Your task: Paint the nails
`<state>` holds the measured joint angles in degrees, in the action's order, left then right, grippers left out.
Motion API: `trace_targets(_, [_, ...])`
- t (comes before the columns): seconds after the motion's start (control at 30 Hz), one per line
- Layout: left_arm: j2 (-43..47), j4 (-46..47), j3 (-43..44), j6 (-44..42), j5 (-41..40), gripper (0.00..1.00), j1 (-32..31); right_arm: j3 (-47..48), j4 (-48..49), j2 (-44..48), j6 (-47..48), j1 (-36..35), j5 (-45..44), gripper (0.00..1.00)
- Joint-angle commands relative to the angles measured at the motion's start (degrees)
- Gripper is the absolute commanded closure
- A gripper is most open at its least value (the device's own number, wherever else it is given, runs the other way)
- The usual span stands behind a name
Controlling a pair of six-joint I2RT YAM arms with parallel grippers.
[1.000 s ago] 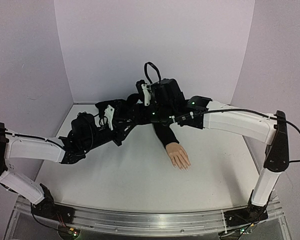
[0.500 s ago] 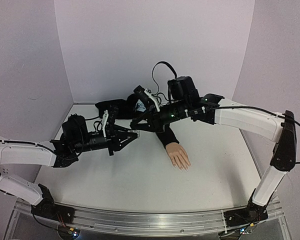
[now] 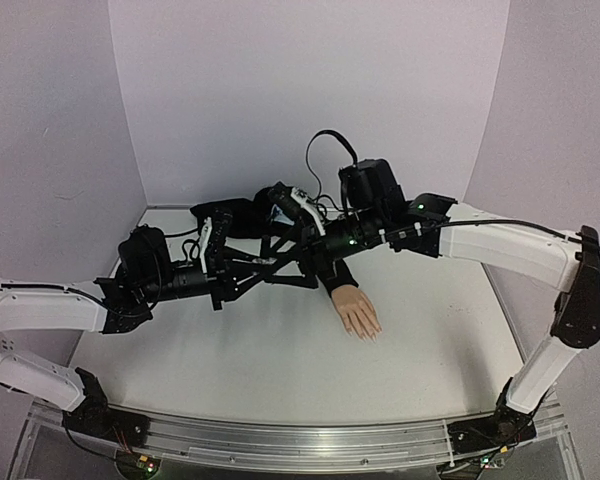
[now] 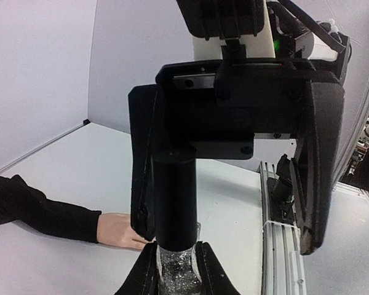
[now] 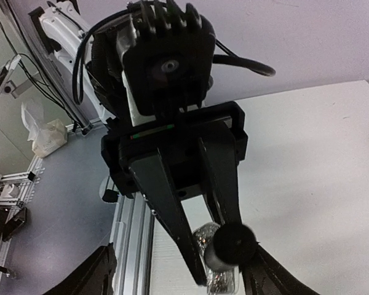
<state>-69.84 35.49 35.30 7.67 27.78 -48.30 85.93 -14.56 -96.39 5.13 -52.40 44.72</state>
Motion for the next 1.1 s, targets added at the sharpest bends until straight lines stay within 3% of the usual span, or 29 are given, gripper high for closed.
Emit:
trace_targets(0.0, [-0.24, -1.85, 4.62, -3.86, -4.41, 1.00, 0.10, 0.34, -2.57, 4.78, -6.48, 0.27, -17.88, 0.20])
trace_targets(0.17, [-1.21, -2.61, 5.74, -4.09, -13.15, 1.00, -0.21, 2.58, -3.67, 5.16, -22.84, -0.41, -33.19, 0.20])
trace_targets(0.3, [-2.21, -0.30, 5.41, -4.49, -14.29, 1.00, -0.21, 4.31, -2.96, 3.70, -26.69, -3.10, -38.38, 0.25])
trace_targets(0.43, [-3.01, 0.15, 5.95, -4.59, -13.64, 1.00, -0.23, 7.22, -2.38, 1.03, -27.60, -4.01, -36.53, 0.32])
trace_targets(0.57, [-3.43, 0.71, 6.04, -4.19, -14.09, 1.00, -0.22, 10.20, -1.89, -1.83, -29.49, -4.47, -35.88, 0.50])
trace_targets(0.7, [-3.61, 1.85, 5.66, -3.73, -14.39, 1.00, -0.21, 12.65, -1.79, -4.50, -30.11, -5.49, -36.55, 0.53])
trace_targets(0.87, [-3.68, 2.13, 5.71, -3.40, -13.79, 1.00, -0.22, 13.81, -1.77, -6.20, -29.72, -5.58, -36.53, 0.67])
trace_targets(0.97, [-3.07, 2.11, 5.32, -3.04, -12.10, 1.00, -0.21, 13.59, -1.63, -5.91, -26.25, -5.56, -33.98, 0.77])
trace_targets(1.07, [-1.68, 2.11, 4.55, -2.67, -7.30, 1.00, -0.24, 11.64, -1.49, -4.11, -16.67, -5.26, -23.21, 0.88])
